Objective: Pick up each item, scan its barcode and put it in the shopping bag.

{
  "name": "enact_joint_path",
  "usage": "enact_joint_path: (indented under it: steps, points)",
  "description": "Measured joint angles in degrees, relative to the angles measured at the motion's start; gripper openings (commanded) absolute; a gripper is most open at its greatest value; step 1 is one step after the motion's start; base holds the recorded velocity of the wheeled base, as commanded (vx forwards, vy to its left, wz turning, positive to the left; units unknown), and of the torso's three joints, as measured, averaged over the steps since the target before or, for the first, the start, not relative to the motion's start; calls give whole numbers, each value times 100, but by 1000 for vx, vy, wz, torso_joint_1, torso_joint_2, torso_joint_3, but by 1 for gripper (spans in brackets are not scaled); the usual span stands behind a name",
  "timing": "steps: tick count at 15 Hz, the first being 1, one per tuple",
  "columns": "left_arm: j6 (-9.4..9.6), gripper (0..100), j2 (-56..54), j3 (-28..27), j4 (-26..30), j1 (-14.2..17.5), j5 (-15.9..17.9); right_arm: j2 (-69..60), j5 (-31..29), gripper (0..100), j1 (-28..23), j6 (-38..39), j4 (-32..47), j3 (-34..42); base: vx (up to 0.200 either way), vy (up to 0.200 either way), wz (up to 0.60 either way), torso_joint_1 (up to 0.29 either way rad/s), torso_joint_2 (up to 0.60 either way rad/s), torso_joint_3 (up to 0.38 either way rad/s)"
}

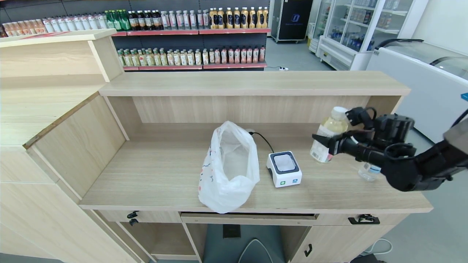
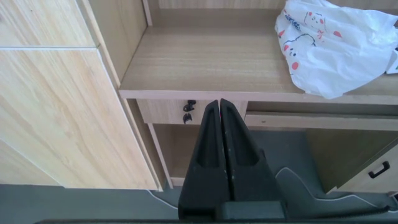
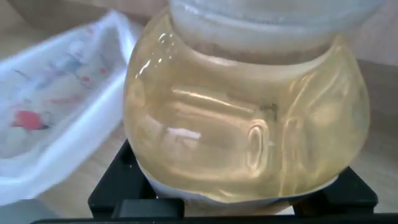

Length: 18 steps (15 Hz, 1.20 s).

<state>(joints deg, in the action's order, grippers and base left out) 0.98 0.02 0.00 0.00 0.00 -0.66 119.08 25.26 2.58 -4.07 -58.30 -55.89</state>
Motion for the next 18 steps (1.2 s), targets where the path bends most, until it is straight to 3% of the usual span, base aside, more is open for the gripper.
enact_joint_path:
  steps: [3, 6, 7, 10, 12, 18]
  points:
    - [-2, 0, 0, 0, 0, 0, 0, -1376, 1295, 0, -22, 953, 906, 112, 0, 0, 0, 0, 0, 0]
    - [0, 0, 0, 0, 0, 0, -2, -2608, 3387, 0, 0, 2080, 1357, 422, 0, 0, 0, 0, 0, 0]
    - [0, 0, 0, 0, 0, 0, 0, -2894, 3610, 0, 63, 2404, 1409, 534, 0, 0, 0, 0, 0, 0]
    - [0, 0, 0, 0, 0, 0, -2, -3383, 3688, 0, 555, 3842, 1347, 545, 0, 0, 0, 0, 0, 0]
    - [0, 0, 0, 0, 0, -2, -2, -3625, 3697, 0, 898, 4395, 1308, 501, 0, 0, 0, 0, 0, 0]
    - [0, 0, 0, 0, 0, 0, -2, -4226, 3673, 0, 1602, 4575, 1418, 844, 0, 0, 0, 0, 0, 0]
